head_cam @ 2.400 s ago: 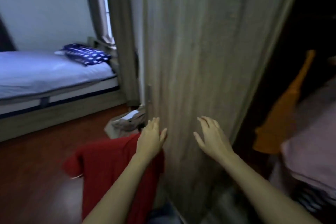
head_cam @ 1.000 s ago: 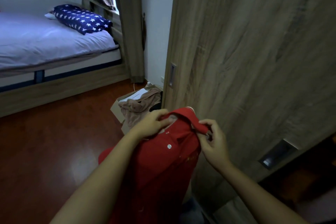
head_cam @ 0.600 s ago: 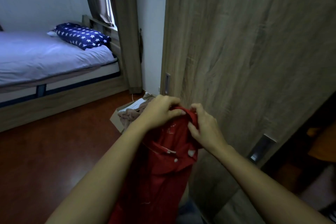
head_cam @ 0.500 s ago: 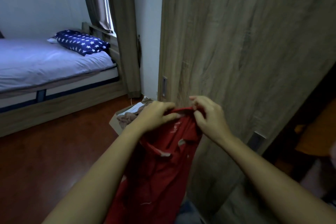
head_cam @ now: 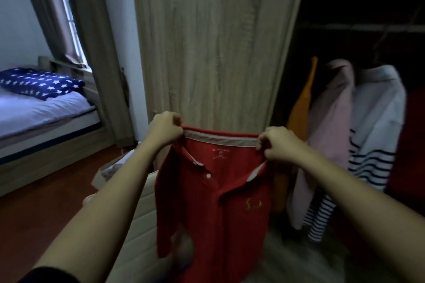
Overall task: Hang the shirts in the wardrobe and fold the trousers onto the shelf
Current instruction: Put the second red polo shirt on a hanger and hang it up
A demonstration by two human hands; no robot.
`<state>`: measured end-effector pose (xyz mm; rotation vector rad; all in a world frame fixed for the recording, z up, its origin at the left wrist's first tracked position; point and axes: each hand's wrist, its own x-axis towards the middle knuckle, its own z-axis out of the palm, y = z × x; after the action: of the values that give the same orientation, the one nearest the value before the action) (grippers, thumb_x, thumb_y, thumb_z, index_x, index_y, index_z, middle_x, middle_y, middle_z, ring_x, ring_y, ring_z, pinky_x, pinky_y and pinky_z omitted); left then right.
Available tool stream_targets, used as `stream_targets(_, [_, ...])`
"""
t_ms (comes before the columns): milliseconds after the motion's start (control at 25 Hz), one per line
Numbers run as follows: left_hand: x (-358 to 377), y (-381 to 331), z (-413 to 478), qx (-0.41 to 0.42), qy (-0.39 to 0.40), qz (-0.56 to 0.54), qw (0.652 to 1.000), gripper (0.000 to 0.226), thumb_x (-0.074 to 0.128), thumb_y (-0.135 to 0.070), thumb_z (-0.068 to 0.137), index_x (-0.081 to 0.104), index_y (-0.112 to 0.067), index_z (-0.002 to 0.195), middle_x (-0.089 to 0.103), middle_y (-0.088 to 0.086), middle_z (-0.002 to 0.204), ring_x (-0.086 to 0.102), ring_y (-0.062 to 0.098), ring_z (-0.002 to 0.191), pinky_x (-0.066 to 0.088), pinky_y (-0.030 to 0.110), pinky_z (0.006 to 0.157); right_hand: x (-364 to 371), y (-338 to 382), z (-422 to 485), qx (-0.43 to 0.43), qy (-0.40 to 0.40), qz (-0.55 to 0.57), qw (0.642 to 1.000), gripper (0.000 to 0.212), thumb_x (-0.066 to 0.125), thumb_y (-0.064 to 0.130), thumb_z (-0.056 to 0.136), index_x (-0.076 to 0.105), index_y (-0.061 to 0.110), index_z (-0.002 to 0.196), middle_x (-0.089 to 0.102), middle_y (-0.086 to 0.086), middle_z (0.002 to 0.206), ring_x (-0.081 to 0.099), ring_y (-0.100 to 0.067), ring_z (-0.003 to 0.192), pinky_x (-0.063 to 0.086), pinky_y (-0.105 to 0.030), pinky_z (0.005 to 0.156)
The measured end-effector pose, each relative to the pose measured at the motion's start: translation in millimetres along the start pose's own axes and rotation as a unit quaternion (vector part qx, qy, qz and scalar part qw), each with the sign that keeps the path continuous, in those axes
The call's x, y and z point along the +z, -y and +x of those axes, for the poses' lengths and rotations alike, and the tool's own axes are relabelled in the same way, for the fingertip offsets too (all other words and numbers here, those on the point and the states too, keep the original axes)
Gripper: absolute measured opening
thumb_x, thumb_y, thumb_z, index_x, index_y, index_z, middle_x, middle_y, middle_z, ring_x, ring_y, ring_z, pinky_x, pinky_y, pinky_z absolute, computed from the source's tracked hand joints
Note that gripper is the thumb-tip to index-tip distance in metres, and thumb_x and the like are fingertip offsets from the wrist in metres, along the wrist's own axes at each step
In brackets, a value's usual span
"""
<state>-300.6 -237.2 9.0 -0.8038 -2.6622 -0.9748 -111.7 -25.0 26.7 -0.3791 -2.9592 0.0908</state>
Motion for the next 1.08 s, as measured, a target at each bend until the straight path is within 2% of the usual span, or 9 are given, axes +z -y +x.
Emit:
stream_targets(80, [8, -27, 0, -0.005, -0.033, -0.056, 0.998, 0.012, 0.062, -0.010, 0.071, 0.067, -0.018, 0.079, 0.067, 0.007, 0.083, 0.063, 0.026, 0.084, 0.051, 0.032, 0.076, -20, -19, -17, 0.074, -0.113, 0.042, 0.990, 0.019, 0.057, 0.009, 0.075, 0.072, 0.020, 0.080, 0.066, 0.002, 0.094, 0.062, -0.022, 0.098, 0.043, -0.026, 0.077])
stream_targets(160, [22, -57, -5, 0.047, 0.009, -0.057, 0.997, 0.020, 0.064, -0.009, 0.071, 0.069, -0.016, 0.088, 0.068, 0.008, 0.087, 0.063, 0.024, 0.083, 0.050, 0.031, 0.077, -42, -44, -38, 0.140, -0.184, 0.071, 0.970, 0.021, 0.056, 0.008, 0.076, 0.075, 0.017, 0.076, 0.070, 0.001, 0.085, 0.063, -0.019, 0.088, 0.043, -0.025, 0.073])
stream_targets(280, [40, -108, -18, 0.092, 0.095, -0.204, 0.970, 0.024, 0.058, -0.008, 0.057, 0.071, -0.022, 0.072, 0.070, 0.001, 0.068, 0.064, 0.010, 0.061, 0.049, 0.022, 0.060, -59, -80, -75, 0.186, -0.177, 0.105, 0.961, 0.029, 0.053, 0.002, 0.075, 0.076, 0.020, 0.071, 0.068, 0.005, 0.074, 0.061, -0.011, 0.081, 0.038, -0.019, 0.071])
stream_targets(400, [47, -157, -24, 0.116, 0.154, -0.330, 0.924, 0.026, 0.049, -0.001, 0.051, 0.067, -0.017, 0.059, 0.061, -0.004, 0.049, 0.055, 0.006, 0.044, 0.043, 0.019, 0.046, -75, -107, -111, 0.195, -0.199, 0.113, 0.954, 0.036, 0.051, -0.002, 0.072, 0.077, 0.022, 0.077, 0.071, 0.004, 0.080, 0.061, -0.008, 0.080, 0.040, -0.017, 0.069])
stream_targets(560, [72, -220, -36, 0.224, 0.258, -0.372, 0.863, 0.025, 0.048, -0.007, 0.048, 0.067, -0.011, 0.064, 0.058, 0.009, 0.057, 0.052, 0.013, 0.051, 0.038, 0.018, 0.046, -111, -147, -171, 0.213, -0.222, 0.113, 0.945, 0.045, 0.045, -0.008, 0.069, 0.077, 0.023, 0.078, 0.072, 0.008, 0.083, 0.057, 0.010, 0.063, 0.037, -0.001, 0.054])
stream_targets(680, [95, -264, -49, 0.292, 0.327, -0.361, 0.823, 0.019, 0.056, -0.022, 0.063, 0.067, -0.007, 0.065, 0.054, 0.010, 0.055, 0.050, 0.010, 0.048, 0.036, 0.018, 0.046, -125, -166, -207, 0.205, -0.226, 0.066, 0.950, 0.049, 0.043, -0.009, 0.067, 0.076, 0.024, 0.080, 0.072, 0.010, 0.088, 0.061, 0.007, 0.075, 0.046, -0.006, 0.068])
stream_targets(800, [117, -325, -58, 0.317, 0.278, -0.351, 0.836, 0.034, 0.055, -0.030, 0.092, 0.069, -0.007, 0.071, 0.064, 0.007, 0.054, 0.064, 0.017, 0.051, 0.049, 0.025, 0.056, -133, -190, -226, 0.203, -0.222, -0.011, 0.954, 0.046, 0.045, -0.006, 0.067, 0.076, 0.022, 0.084, 0.072, 0.007, 0.098, 0.065, -0.008, 0.094, 0.050, -0.023, 0.088])
stream_targets(960, [146, -420, -62, 0.362, 0.222, -0.324, 0.845, 0.034, 0.055, -0.030, 0.093, 0.071, -0.004, 0.078, 0.069, 0.020, 0.067, 0.069, 0.025, 0.061, 0.051, 0.030, 0.063, -148, -216, -243, 0.214, -0.195, -0.068, 0.955, 0.046, 0.042, -0.006, 0.067, 0.075, 0.019, 0.088, 0.071, 0.006, 0.102, 0.064, -0.012, 0.101, 0.050, -0.030, 0.092])
stream_targets(1080, [177, -482, -55, 0.358, 0.191, -0.327, 0.854, 0.030, 0.055, -0.029, 0.090, 0.073, -0.008, 0.081, 0.071, 0.016, 0.074, 0.068, 0.021, 0.064, 0.053, 0.031, 0.072, -161, -239, -259, 0.230, -0.200, -0.074, 0.950, 0.047, 0.042, -0.007, 0.070, 0.074, 0.021, 0.089, 0.070, 0.007, 0.105, 0.062, -0.013, 0.103, 0.050, -0.033, 0.092])
